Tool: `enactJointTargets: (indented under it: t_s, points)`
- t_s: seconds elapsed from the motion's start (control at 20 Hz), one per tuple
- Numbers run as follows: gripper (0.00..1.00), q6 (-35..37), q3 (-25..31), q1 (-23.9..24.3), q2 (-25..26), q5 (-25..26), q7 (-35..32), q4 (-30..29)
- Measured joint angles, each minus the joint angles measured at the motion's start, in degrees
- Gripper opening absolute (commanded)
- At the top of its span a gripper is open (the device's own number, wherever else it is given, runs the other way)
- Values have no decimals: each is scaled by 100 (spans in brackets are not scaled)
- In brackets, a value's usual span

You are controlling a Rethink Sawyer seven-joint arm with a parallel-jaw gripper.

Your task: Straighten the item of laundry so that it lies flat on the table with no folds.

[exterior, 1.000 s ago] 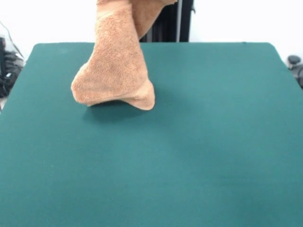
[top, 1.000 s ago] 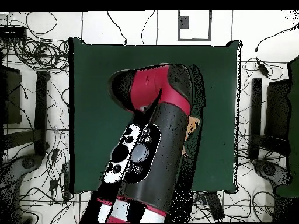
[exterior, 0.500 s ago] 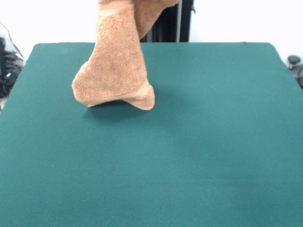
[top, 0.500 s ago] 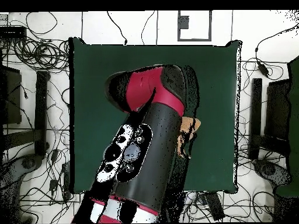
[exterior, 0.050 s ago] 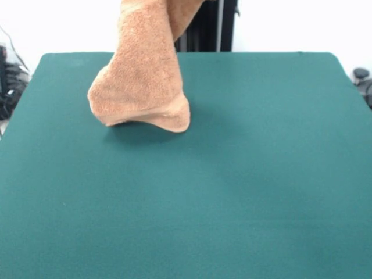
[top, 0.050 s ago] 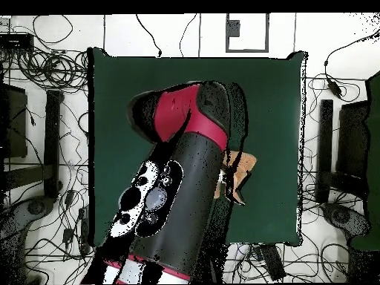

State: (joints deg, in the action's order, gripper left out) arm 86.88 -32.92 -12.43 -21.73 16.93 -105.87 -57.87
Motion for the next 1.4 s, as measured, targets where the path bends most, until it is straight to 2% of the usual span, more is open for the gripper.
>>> enactJointTargets:
  t_s: [0.3,0.65,1.2,1.4]
  points:
    - [0,435,-68,7,55,-20,0,303]
    - [0,408,-56,136,63,-157,0,319]
    - [0,-608,215,795,498,-273,0,383]
    - [0,-775,247,860,628,-272,0,383]
